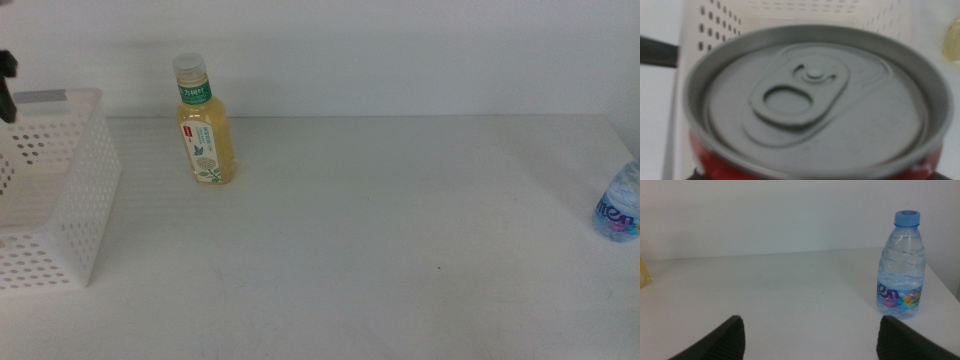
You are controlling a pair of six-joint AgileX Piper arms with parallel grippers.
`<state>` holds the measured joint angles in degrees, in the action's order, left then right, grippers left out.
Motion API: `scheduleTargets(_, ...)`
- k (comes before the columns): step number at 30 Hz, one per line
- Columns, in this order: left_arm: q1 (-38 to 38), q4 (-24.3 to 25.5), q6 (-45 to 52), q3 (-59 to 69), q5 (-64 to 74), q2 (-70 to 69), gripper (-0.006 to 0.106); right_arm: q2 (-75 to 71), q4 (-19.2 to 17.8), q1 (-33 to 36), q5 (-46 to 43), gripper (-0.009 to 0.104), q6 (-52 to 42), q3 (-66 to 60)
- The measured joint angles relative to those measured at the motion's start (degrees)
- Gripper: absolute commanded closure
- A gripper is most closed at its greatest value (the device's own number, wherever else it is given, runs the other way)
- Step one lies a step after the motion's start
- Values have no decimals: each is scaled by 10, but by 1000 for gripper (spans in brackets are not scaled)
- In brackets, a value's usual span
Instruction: Use arms to grab the bottles and put them into the dustbin to the left of the table.
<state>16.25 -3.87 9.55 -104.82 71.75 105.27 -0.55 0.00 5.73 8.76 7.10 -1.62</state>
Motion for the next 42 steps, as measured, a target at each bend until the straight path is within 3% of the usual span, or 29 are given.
scheduleTargets(37, 0, 39, 0, -3, -68, 200, 105, 0, 0, 0, 0, 25, 0, 0)
scheduleTargets(42, 0, 39, 0, -3, -64, 211, 98, 0, 0, 0, 0, 25, 0, 0)
